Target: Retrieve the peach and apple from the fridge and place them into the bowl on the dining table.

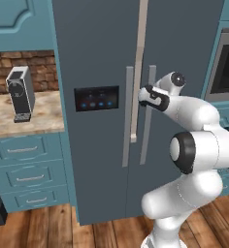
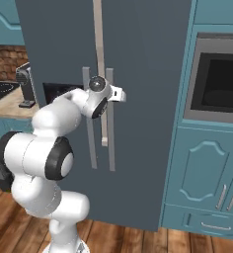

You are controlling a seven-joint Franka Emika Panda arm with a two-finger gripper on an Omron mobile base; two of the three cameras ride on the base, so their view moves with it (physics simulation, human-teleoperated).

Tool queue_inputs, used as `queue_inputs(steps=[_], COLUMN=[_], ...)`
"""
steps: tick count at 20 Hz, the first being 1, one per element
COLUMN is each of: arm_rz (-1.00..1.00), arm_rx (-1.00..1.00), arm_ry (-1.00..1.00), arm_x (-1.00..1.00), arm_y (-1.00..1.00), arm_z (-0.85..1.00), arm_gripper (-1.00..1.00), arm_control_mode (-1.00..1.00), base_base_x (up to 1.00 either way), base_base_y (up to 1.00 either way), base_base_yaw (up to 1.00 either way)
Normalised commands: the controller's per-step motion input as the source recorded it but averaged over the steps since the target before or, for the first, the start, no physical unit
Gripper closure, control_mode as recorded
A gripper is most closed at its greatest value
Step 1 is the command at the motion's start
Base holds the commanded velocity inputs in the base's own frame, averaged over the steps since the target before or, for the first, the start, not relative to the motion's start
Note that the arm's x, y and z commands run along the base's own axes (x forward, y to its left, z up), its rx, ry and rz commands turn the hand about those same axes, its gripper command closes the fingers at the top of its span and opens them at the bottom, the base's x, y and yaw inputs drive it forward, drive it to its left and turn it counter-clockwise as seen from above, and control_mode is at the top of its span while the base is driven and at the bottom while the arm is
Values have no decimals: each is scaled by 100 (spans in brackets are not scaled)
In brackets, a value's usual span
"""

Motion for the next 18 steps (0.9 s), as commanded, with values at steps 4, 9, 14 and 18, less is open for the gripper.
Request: queue_inputs(steps=[4, 9, 14, 18], arm_rz=[0, 0, 0, 0], arm_rx=[0, 0, 0, 0], arm_ry=[-1, 0, 0, 0], arm_x=[73, 74, 78, 48], arm_y=[-3, -19, -12, 0], arm_z=[-13, -13, -27, -12], arm_gripper=[-100, -100, -100, 100], arm_control_mode=[-100, -100, -100, -100], base_base_x=[0, 0, 0, 0], base_base_y=[0, 0, 0, 0], base_base_yaw=[0, 0, 0, 0])
